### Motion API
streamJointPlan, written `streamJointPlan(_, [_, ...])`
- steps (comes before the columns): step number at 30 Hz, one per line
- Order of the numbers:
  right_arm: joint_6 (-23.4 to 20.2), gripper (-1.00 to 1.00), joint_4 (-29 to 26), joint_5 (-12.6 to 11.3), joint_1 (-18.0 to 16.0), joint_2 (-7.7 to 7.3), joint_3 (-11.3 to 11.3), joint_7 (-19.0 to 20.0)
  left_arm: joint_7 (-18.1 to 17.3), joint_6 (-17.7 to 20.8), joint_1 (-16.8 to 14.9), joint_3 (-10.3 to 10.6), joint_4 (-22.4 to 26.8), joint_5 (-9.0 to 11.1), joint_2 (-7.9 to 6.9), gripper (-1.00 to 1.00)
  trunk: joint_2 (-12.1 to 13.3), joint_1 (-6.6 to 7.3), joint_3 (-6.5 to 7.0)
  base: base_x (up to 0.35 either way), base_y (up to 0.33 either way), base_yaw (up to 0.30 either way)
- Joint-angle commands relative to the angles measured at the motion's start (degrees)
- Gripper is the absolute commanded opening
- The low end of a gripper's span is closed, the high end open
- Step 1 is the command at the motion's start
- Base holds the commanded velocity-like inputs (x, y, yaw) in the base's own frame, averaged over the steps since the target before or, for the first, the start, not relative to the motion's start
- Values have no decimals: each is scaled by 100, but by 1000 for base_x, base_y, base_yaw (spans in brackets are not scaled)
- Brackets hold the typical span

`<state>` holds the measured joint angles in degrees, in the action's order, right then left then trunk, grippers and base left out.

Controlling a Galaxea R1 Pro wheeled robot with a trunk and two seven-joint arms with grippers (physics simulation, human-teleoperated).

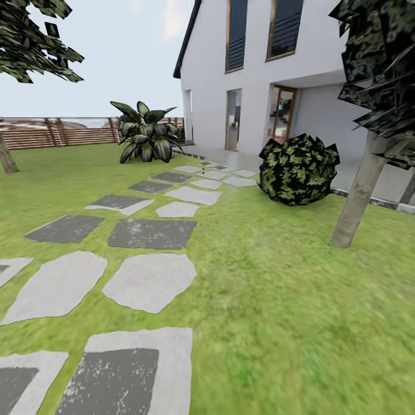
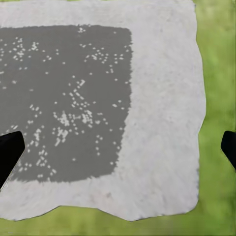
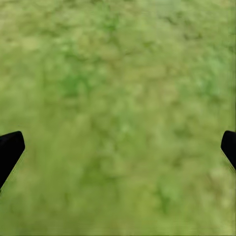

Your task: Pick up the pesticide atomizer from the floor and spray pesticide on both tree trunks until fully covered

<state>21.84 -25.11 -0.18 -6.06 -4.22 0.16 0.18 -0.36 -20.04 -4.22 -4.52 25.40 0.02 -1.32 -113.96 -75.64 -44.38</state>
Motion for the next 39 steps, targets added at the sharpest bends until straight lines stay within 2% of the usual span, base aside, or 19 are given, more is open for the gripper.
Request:
streamJointPlan(1, [0, 100, 4, 0, 0, 0, 1, 0, 0, 0, 0, -4, 0, 6, 0, 100, 0, 0, 0, 340, 0, -1])
streamJointPlan(39, [-4, 100, 6, 0, 0, 0, -3, -7, 0, 0, 0, -38, 0, 7, 0, 100, 0, 0, 0, 340, 0, 0])
